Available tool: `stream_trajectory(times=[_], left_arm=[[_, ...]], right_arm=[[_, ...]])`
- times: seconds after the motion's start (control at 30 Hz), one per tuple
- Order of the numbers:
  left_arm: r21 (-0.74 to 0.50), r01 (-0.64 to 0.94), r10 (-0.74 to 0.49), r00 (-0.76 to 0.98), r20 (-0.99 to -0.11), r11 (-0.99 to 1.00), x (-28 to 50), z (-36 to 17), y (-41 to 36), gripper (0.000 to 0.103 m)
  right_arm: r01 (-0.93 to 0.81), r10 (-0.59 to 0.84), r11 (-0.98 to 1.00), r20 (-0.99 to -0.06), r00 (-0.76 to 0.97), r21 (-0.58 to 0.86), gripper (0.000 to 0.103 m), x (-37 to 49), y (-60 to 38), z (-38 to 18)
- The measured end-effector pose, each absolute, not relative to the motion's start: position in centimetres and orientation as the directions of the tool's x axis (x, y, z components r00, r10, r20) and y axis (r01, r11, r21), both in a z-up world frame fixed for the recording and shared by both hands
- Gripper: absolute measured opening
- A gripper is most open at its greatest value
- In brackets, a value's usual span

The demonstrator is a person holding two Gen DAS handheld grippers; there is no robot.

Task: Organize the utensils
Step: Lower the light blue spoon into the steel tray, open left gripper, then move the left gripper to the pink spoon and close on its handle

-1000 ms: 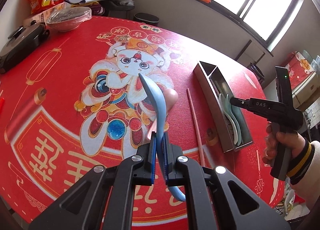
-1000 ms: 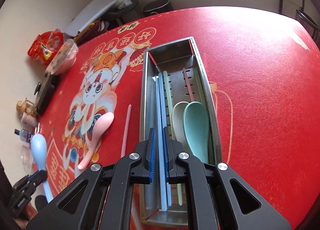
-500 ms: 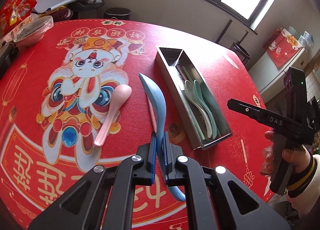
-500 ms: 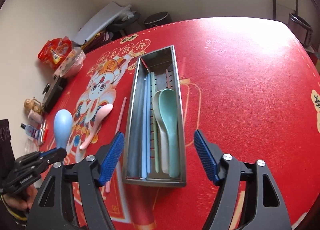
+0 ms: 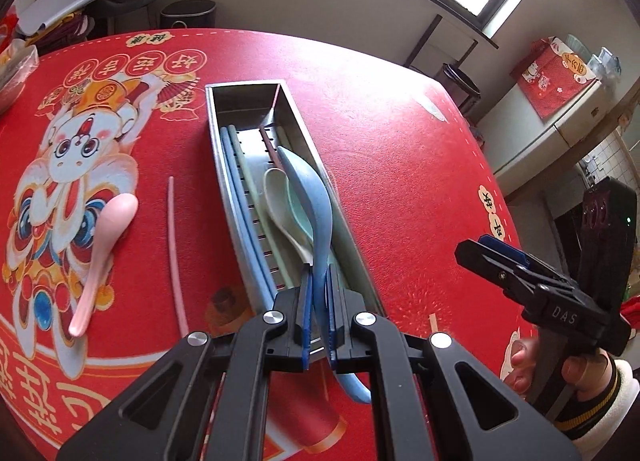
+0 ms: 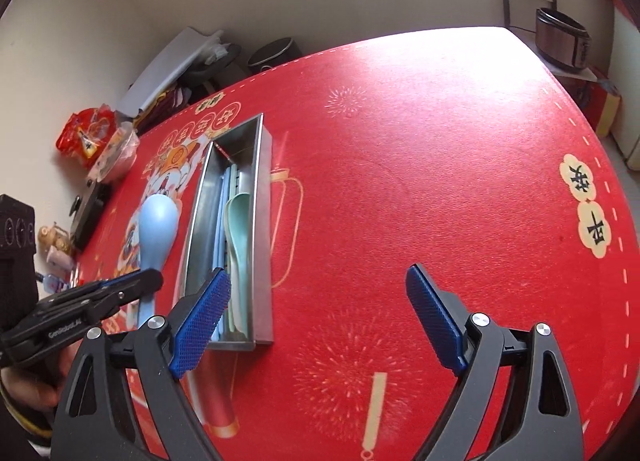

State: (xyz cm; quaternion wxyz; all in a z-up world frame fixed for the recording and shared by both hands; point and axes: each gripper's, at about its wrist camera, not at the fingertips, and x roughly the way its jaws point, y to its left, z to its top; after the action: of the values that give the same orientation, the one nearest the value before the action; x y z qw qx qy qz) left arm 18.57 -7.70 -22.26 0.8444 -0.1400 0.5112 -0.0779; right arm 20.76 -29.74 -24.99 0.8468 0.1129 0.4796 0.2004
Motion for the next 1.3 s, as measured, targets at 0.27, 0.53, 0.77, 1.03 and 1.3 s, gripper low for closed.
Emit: stream_trajectory(times=[0.27, 0.53, 0.77, 1.03, 1.3], left_arm=[[-0.287, -0.042, -0.244, 0.416, -0.876, 0.957, 21.9, -24.5, -10.1, 0.006], [-0.200, -0.060, -0.164, 0.373, -0.913, 0.978, 23.2, -26.0, -10.6, 0.006], [-0.164, -0.059, -0.133, 0.355, -0.925, 0.985, 24.0, -26.7, -10.9, 0.006], [-0.152, -0.064, -0.120, 0.354, -0.927, 0.986, 23.9, -27.0, -11.0, 0.006], [-0.220, -0.073, -0.171, 0.413, -0.894, 0.973, 23.0, -24.6, -9.7, 0.014]], right_arm=[[-0.218, 0.455, 0.890, -0.763, 0.460, 0.400, 0.086, 21.2, -32.3, -25.4], [-0.197, 0.457, 0.889, -0.763, 0.458, 0.414, 0.086, 21.5, -33.9, -25.9], [-0.193, 0.464, 0.885, -0.760, 0.455, 0.424, 0.086, 21.4, -34.2, -26.0], [-0.181, 0.469, 0.881, -0.756, 0.456, 0.437, 0.086, 21.1, -34.5, -26.0], [-0.184, 0.474, 0.878, -0.748, 0.465, 0.442, 0.086, 20.9, -34.4, -25.4]])
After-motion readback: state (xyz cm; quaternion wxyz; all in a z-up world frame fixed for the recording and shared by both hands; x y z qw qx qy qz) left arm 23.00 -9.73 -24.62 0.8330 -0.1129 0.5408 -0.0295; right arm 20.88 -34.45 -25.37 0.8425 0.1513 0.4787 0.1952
